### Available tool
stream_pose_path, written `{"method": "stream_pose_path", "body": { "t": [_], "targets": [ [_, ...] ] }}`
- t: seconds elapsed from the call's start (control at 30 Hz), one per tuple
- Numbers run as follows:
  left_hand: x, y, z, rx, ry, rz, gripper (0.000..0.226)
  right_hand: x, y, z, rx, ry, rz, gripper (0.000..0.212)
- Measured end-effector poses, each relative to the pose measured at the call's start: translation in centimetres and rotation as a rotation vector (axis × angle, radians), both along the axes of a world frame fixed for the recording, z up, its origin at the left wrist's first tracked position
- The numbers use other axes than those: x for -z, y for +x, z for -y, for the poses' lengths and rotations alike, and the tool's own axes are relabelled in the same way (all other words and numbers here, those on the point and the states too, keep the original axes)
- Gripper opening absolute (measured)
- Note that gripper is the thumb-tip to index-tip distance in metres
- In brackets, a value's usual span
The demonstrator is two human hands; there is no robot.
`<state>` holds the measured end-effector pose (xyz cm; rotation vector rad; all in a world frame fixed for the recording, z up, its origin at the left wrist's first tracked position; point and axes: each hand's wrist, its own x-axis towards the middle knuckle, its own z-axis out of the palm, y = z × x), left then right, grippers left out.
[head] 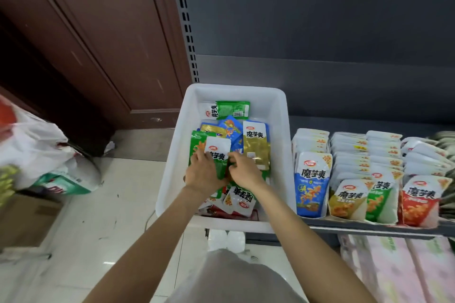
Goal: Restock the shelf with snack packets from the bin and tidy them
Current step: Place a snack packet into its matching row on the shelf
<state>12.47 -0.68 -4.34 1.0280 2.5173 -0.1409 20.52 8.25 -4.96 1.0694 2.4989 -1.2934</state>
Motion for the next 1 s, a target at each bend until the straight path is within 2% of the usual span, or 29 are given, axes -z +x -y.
{"method": "stream_pose_path", "body": {
  "t": [0.07, 0.1, 0.17, 0.2, 0.23, 0.27, 0.33, 0.4, 0.47, 0.67, 0.8, 0.9, 1.0],
  "targets": [
    [-0.4, -0.5, 0.0, 0.010, 0.036, 0.023, 0.072, -0.2, 0.0, 0.1, 0.071, -0.053, -0.049, 0.047],
    [-0.8, -0.9, 0.3, -0.005, 0.137, 0.039, 0.052, -0.6, 0.2, 0.1, 0.108, -0.097, -0.093, 0.045],
    [-1.7, -1.4, 1.2, -0.102, 0.452, 0.068, 0.021, -1.4, 0.6, 0.1, 0.215, -0.218, -0.213, 0.041],
    [-2.0, -1.7, 1.7, -0.191, 0.611, 0.113, 0.015, -2.0, 0.9, 0.1, 0.290, -0.294, -0.285, 0.041],
    [-2.4, -1.9, 2.3, -0.317, 0.766, 0.241, 0.015, -2.5, 1.3, 0.2, 0.365, -0.370, -0.357, 0.041],
    [-3.0, -1.8, 2.7, -0.448, 0.917, 0.458, 0.016, -3.0, 1.6, 0.3, 0.424, -0.443, -0.423, 0.040],
    [-4.2, -1.3, 3.1, -0.586, 1.084, 0.847, 0.020, -4.0, 2.3, 0.3, 0.509, -0.570, -0.527, 0.039],
    [-5.0, -0.7, 3.0, -0.532, 1.095, 0.970, 0.022, -5.0, 2.9, 0.1, 0.554, -0.643, -0.601, 0.038],
    [-5.7, 0.0, 2.6, -0.432, 1.097, 0.980, 0.021, -6.2, 3.6, -0.2, 0.544, -0.612, -0.638, 0.036],
    [-7.9, 4.8, -0.4, -0.148, 1.161, 0.883, 0.018, -9.7, 9.5, -1.5, 0.526, -0.225, -0.739, 0.015],
    [-8.3, 9.3, -3.5, 0.085, 1.122, 0.794, 0.026, -11.4, 17.3, -2.7, 0.636, -0.107, -0.789, 0.016],
    [-7.9, 12.5, -5.6, 0.323, 1.055, 0.753, 0.016, -11.9, 23.2, -3.2, 0.770, 0.024, -0.813, 0.012],
    [-6.3, 14.9, -7.4, 0.511, 1.000, 0.493, 0.020, -12.4, 28.0, -3.8, 0.897, 0.164, -0.853, 0.016]
  ]
}}
